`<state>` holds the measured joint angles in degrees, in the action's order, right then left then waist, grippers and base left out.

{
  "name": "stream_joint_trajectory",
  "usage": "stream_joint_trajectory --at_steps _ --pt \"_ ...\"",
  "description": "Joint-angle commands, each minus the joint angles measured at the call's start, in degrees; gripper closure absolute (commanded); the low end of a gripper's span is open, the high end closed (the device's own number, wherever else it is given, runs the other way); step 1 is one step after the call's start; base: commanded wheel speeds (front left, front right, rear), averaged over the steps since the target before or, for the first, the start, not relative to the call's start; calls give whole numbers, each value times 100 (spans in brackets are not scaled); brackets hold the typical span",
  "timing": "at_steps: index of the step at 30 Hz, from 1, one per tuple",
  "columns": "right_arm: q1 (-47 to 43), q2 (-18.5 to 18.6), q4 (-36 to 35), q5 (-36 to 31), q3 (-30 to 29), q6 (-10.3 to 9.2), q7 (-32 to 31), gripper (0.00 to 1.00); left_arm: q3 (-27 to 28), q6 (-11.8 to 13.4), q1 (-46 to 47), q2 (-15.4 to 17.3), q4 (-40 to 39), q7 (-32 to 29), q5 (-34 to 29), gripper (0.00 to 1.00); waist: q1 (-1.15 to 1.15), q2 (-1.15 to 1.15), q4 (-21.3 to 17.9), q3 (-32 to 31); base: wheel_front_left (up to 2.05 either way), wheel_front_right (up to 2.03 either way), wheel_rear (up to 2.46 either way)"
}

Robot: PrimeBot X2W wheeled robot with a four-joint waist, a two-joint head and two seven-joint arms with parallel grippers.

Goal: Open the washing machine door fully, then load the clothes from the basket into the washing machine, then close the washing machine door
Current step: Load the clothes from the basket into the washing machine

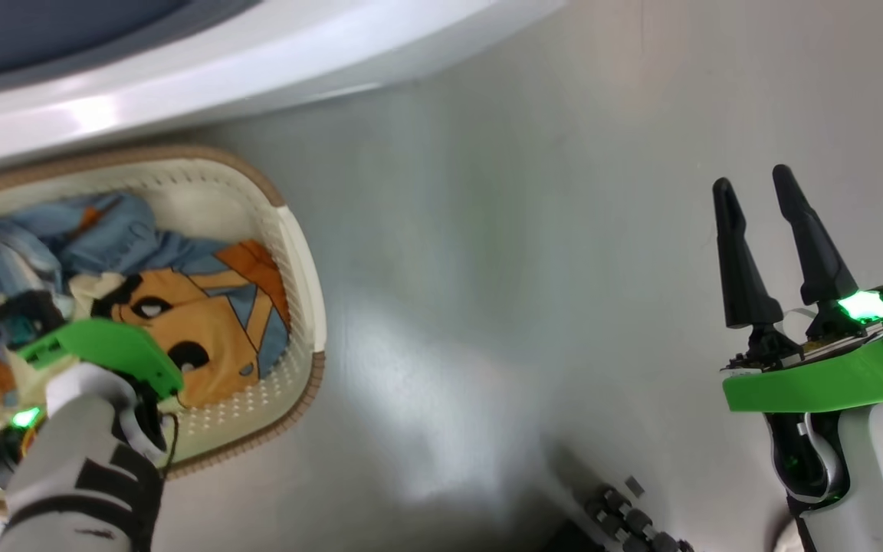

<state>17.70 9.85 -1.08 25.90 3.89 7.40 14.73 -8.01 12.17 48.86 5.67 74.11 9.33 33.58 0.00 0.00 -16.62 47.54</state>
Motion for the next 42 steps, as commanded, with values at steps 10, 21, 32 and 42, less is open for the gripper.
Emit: stream_joint_trajectory --at_steps 10,21,32,42 --pt "-572 52 19 -187 94 9 27 0 55 -236 -823 -97 -189 541 -9 100 0 0 425 -1377 0 0 0" --pt "-1175 79 106 -486 12 9 27 0 282 -151 -2314 -228 -2277 565 -608 100 0 0 786 -2651 0 0 0" --pt "-1854 -4 145 -669 -72 9 27 0 417 -107 -4040 -277 -4611 566 -1094 100 0 0 1084 -3771 0 0 0" --pt "-2164 -1 126 -800 -73 9 27 0 255 -56 -4777 -279 -5927 566 -1330 100 0 0 1261 -4208 0 0 0"
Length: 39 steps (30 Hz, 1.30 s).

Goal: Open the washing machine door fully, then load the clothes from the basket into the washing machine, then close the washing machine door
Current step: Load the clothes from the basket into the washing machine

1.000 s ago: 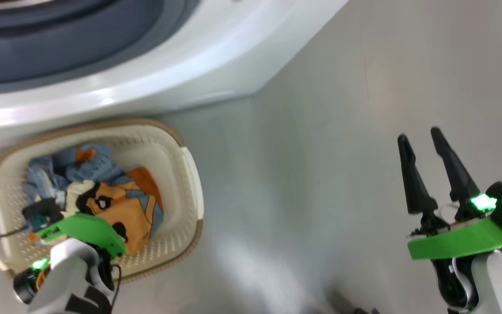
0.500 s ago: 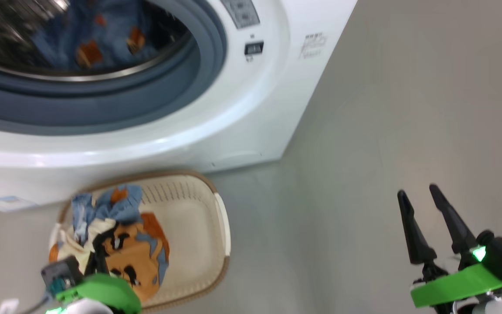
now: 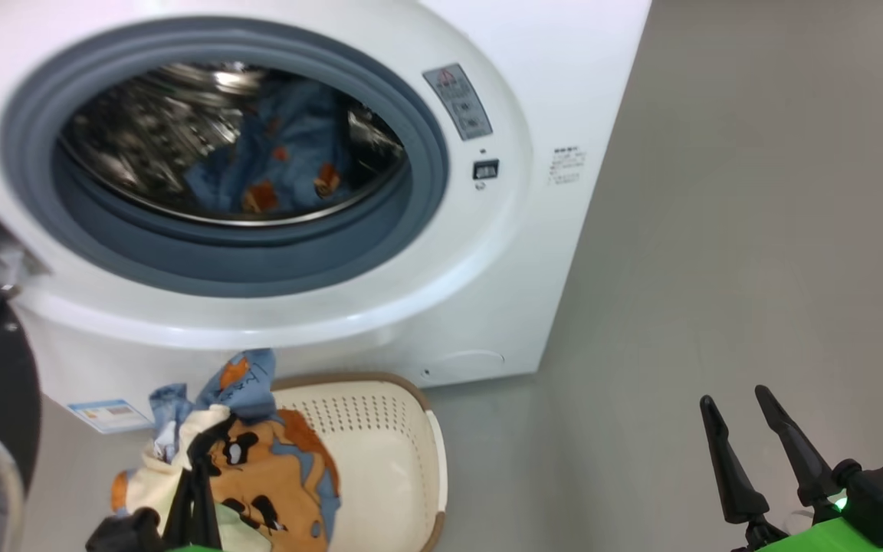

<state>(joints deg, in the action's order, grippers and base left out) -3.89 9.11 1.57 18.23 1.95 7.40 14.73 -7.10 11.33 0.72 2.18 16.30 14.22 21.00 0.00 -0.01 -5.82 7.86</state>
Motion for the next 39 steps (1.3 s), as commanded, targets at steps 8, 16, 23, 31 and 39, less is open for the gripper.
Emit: stream_joint_trajectory --at_steps 8,16,23,31,39 --pt "-243 -13 -160 -134 68 9 27 0 152 28 -462 70 -741 77 -370 100 0 1 270 -596 0 0 0" --pt "-392 -53 -189 -228 21 9 27 0 39 -68 -721 70 -1356 77 -688 100 0 1 382 -728 0 0 0" --pt "-395 -108 -174 -271 55 9 27 0 37 -121 -883 70 -1817 77 -942 100 0 1 367 -794 0 0 0" --pt "-411 -51 -182 -274 87 9 27 0 70 -120 -929 70 -1967 78 -978 100 0 1 305 -786 0 0 0" --pt "-410 -65 -173 -270 158 9 27 0 77 -98 -903 70 -2075 78 -952 100 0 1 232 -720 0 0 0"
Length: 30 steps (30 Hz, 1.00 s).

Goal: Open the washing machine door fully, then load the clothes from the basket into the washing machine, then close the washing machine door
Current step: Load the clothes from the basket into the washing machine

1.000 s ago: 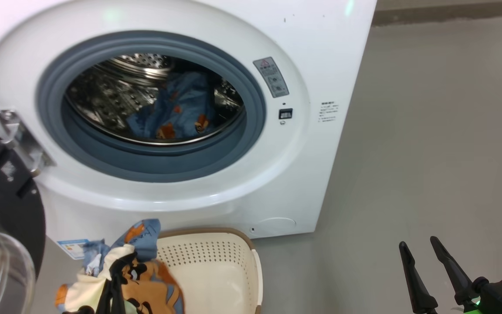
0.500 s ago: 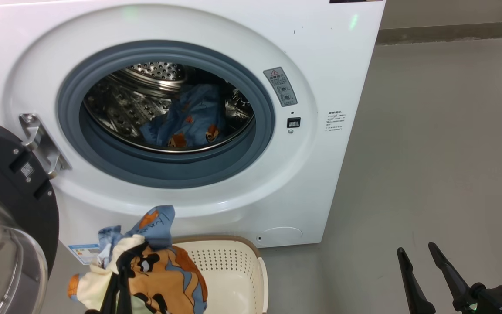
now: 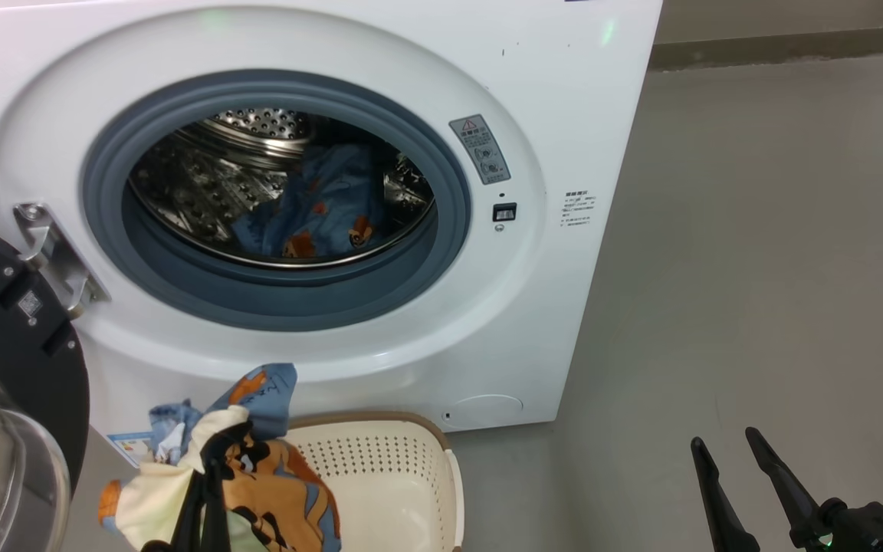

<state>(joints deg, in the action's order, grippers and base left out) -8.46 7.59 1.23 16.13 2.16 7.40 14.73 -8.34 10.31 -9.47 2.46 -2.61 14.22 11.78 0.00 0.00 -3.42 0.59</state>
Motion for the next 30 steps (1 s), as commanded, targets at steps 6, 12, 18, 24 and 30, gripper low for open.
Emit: stream_joint_trajectory --at_steps 6,12,18,24,30 --pt "145 62 -172 -9 148 9 27 0 131 9 395 42 -174 78 11 100 0 0 -103 258 0 0 0" --pt "363 -47 -176 72 173 9 27 0 106 47 881 42 22 78 -42 100 0 0 -297 608 0 0 0" --pt "648 -130 -180 175 194 9 27 0 168 84 1595 42 331 78 -142 100 0 0 -522 1063 0 0 0" --pt "1008 -189 -167 295 287 9 27 0 334 121 2625 114 952 78 -310 100 0 0 -770 1606 0 0 0" --pt "1344 -211 -113 430 453 9 27 0 535 192 3828 364 1875 78 -477 100 0 0 -1054 2118 0 0 0"
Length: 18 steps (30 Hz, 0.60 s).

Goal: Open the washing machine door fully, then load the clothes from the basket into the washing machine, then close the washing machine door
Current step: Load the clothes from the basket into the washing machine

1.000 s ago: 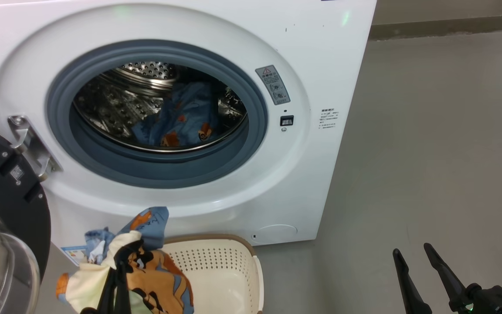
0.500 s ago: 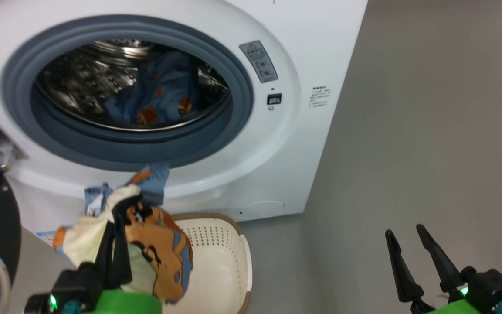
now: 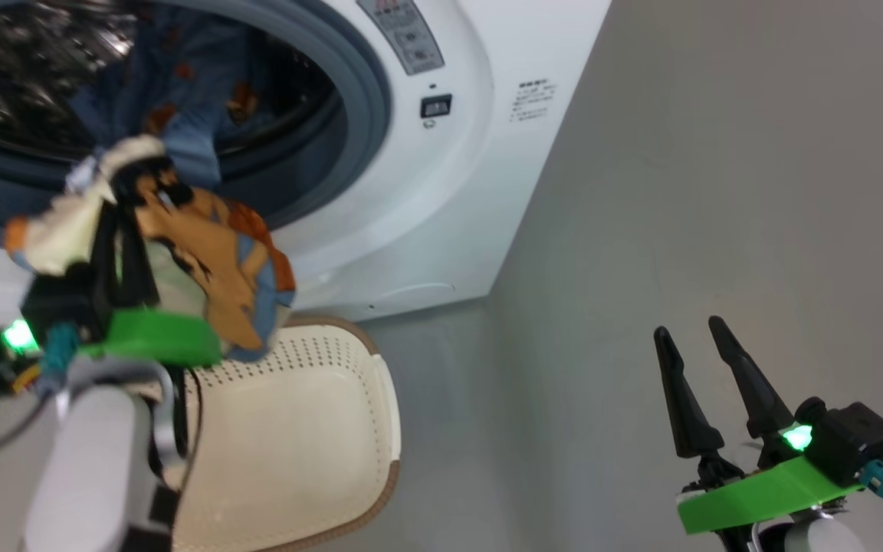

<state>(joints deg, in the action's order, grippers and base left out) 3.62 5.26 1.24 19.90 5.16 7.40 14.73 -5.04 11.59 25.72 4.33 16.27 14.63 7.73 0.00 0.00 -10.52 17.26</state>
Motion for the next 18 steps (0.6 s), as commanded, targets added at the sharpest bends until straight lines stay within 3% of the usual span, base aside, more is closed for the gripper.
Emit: stream_joint_trajectory --at_steps 1,9,18 --pt "181 22 -101 72 178 9 27 0 227 80 518 229 173 37 -105 100 0 0 -385 524 0 0 0" --pt "517 12 -21 214 420 9 27 0 403 211 2038 669 1539 37 -288 100 0 0 -740 1008 0 0 0" --pt "708 15 43 346 684 9 27 0 263 247 3194 986 2410 37 -560 100 0 0 -1029 1425 0 0 0"
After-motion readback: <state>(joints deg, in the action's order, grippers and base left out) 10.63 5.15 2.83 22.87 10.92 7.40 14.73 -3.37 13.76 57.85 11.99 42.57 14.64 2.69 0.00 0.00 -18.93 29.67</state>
